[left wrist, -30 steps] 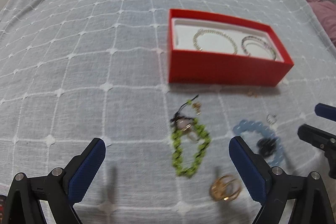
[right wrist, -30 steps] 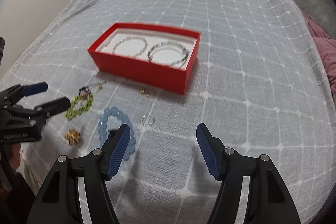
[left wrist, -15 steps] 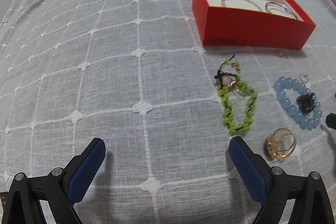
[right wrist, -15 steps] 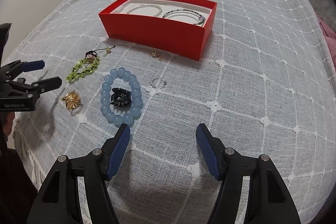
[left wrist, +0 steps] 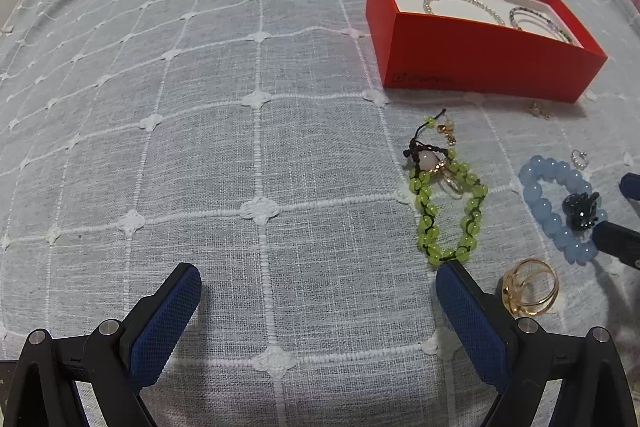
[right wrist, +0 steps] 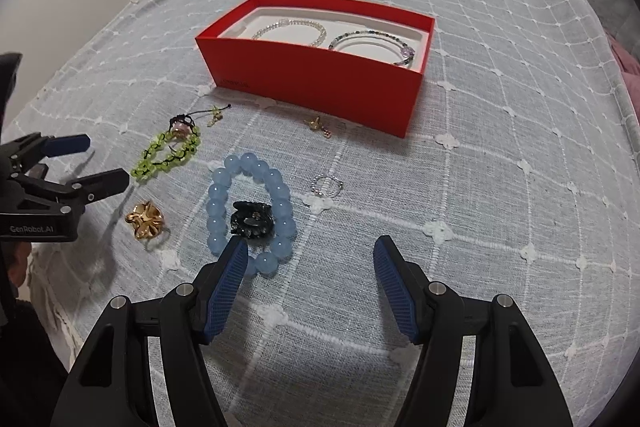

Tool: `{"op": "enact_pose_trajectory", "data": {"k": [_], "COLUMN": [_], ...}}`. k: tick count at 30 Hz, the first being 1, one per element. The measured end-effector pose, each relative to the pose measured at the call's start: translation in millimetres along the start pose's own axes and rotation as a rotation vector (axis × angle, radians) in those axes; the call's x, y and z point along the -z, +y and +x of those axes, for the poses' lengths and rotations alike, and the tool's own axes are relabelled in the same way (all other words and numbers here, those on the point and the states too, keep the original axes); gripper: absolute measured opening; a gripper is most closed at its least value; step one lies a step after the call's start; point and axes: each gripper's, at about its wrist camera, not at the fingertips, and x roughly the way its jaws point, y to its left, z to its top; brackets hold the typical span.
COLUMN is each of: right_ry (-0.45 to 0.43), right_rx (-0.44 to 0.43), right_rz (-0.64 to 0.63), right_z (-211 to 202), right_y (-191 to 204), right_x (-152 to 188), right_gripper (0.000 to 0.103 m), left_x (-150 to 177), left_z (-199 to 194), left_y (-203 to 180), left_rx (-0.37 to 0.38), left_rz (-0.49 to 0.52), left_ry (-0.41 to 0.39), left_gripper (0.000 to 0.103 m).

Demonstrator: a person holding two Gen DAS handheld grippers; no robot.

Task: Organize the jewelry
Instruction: 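Withdraw both tools from the box back over the remaining jewelry, then grasp the pale blue bead bracelet with right tool while left grasps the green bead bracelet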

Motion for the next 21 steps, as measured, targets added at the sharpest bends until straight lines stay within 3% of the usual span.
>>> {"op": "enact_pose_trajectory", "data": {"k": [4,8,9,13,14,21], "right_ry": [0.018,0.041,0.052,0.057,0.059,0.049], "right_rx": [-0.006,-0.043,-0.028,0.017,0.016,0.013], "right_rz": [-0.011,-0.020,-0.033,-0.084,-0.079,-0.058], "right_z": [3.9,5.2,6.9,9.4,8.8,3.3], "right_y": [4.5,7.7,9.3,14.6,13.9,11.0], "right_x": [-2.4,-4.9,-4.5,-2.2,-2.2,-1.3], "right_gripper": [0.064,0.039,0.027,0.019,0.012,0.012], "left_x": [-2.1,-6.3,-7.4,-10.2,-11.1,-13.4], "left_z": [-1.5,-4.3,-4.7,-3.3,-2.6,-2.0], "left_y": [-1.0,-1.1,-1.6,-3.5,-4.6,-10.0], "left_rx": [0.006,0.020,0.023,0.049,0.054,0.075], "left_rz": [-0.018,-0.036,-0.041,-0.061,-0.064,-0.071], "left_ry": [-0.009,-0.024,-0.027,-0.023,-0.022,-0.023], "left_gripper": [0.097,0.095,0.095,0.093,0.092,0.082]}}
